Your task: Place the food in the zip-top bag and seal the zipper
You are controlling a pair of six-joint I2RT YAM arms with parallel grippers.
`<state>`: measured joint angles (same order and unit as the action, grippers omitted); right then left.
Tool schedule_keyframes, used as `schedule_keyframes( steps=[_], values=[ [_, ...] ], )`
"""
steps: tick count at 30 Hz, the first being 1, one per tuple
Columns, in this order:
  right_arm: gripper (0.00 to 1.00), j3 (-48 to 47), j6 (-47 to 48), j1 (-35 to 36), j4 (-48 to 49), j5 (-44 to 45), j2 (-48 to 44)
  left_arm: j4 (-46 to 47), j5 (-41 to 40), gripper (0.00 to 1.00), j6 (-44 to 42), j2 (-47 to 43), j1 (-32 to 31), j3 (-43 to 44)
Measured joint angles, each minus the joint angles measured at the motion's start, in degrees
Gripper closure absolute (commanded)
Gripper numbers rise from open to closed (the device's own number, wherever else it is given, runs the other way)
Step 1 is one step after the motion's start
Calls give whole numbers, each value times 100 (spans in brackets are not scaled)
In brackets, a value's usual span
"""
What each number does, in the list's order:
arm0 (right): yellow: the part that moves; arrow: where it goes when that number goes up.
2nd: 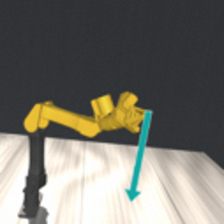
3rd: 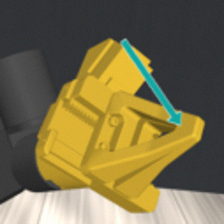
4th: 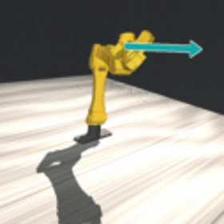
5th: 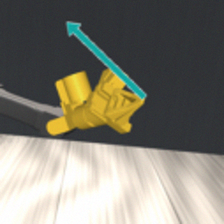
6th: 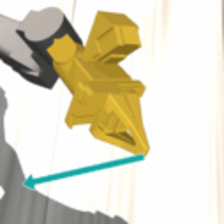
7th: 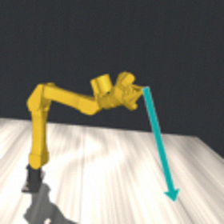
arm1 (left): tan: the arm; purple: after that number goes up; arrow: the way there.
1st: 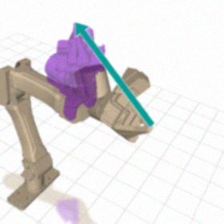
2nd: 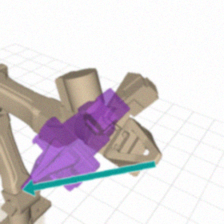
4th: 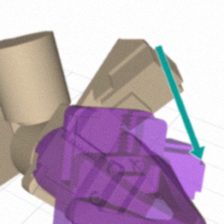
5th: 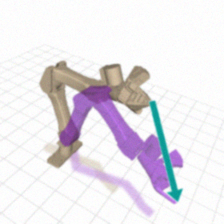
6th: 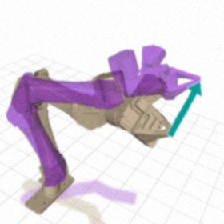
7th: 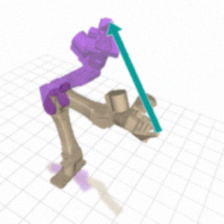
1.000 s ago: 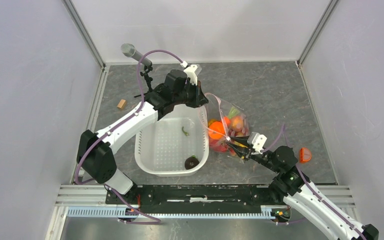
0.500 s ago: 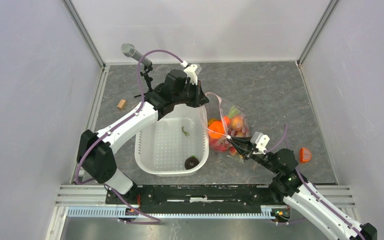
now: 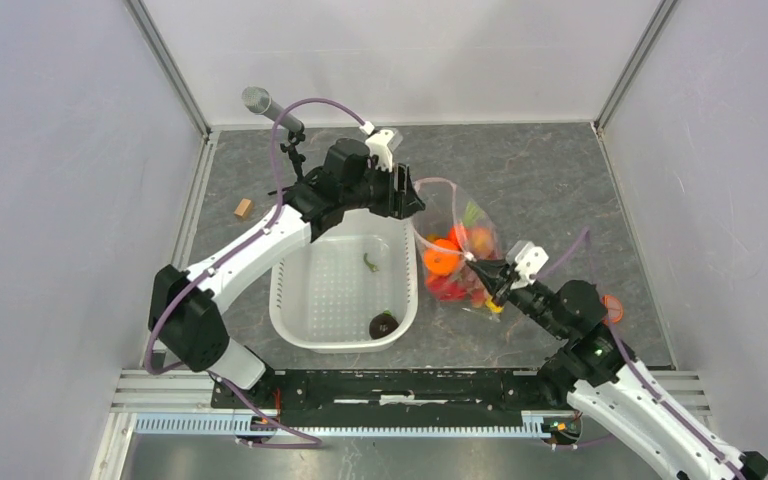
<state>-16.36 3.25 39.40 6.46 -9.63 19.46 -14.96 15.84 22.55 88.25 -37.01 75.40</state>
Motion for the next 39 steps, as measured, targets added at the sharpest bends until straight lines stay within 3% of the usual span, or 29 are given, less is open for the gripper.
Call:
schedule_keyframes(
  steps=[7,12,20,27,32,36,39],
  values=[
    [100,-2538,291,-9,-2317,800,706,-826,-22,7,-673,-494,0,758],
    [100,-3458,584,-7,-3545,651,946,-809,490,9,-1169,-1259,4,911],
    [100,-3866,938,-7,-4236,-376,793,-293,2087,12,-1886,-1556,-236,990],
    [100,-3665,1145,-7,-4225,-1150,713,-251,2778,11,-3056,-1152,-1193,1001],
    [100,-3589,1410,-7,-4232,-1613,688,-271,3121,8,-3550,-901,-1318,1097],
    [100,-3615,1593,-4,-4251,-1740,811,-387,3407,14,-3812,-776,-1416,1480],
    [100,-3668,1661,-7,-4264,-1727,857,-1005,3582,16,-4264,-466,-1626,2249]
  ],
)
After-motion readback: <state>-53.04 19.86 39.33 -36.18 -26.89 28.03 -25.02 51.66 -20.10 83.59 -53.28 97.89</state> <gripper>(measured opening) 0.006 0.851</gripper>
